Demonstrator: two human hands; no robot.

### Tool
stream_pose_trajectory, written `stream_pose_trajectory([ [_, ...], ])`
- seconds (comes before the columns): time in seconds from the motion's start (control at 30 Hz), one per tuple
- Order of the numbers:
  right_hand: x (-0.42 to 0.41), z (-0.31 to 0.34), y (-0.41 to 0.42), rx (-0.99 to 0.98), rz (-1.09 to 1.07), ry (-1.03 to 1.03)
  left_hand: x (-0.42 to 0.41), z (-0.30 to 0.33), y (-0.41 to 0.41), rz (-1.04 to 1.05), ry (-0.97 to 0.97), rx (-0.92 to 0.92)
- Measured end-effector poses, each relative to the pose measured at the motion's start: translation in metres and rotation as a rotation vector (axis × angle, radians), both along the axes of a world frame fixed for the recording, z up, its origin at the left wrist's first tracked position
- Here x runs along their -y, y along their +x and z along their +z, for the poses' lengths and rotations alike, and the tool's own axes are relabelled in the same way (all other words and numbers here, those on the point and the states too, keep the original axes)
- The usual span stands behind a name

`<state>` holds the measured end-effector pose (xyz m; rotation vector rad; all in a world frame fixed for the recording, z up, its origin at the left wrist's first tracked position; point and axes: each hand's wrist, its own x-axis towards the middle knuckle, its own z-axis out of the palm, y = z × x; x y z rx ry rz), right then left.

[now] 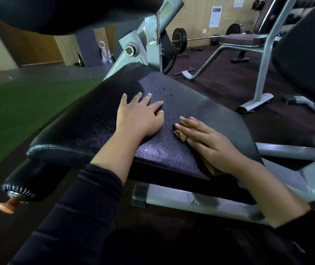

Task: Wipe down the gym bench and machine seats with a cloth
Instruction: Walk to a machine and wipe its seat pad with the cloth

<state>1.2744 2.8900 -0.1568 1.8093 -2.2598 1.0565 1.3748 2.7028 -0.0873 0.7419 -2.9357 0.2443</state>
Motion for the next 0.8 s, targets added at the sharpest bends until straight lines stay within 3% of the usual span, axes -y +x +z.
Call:
stream_pose_trajectory([
  [0.2, 0.008, 0.004, 0.007, 0.016, -0.016, -0.001, 0.003, -0.003, -0.01, 0.034, 0.003, -0.036],
  [0.4, 0.084, 0.025, -0.02, 0.084, -0.068, 0.019, 0.004, -0.002, -0.013, 0.082, 0.011, -0.074],
  [0.6, 0.076, 0.014, -0.106, 0.184, -0.338, 0.122, 0.003, -0.003, -0.012, 0.081, 0.007, -0.071],
  [0.7, 0.042, 0.005, -0.085, 0.262, -0.413, 0.098, 0.002, -0.004, -0.012, 0.086, 0.005, -0.072],
  [0.8, 0.044, 0.007, -0.039, 0.163, -0.338, 0.071, 0.002, -0.004, -0.013, 0.088, 0.006, -0.073],
])
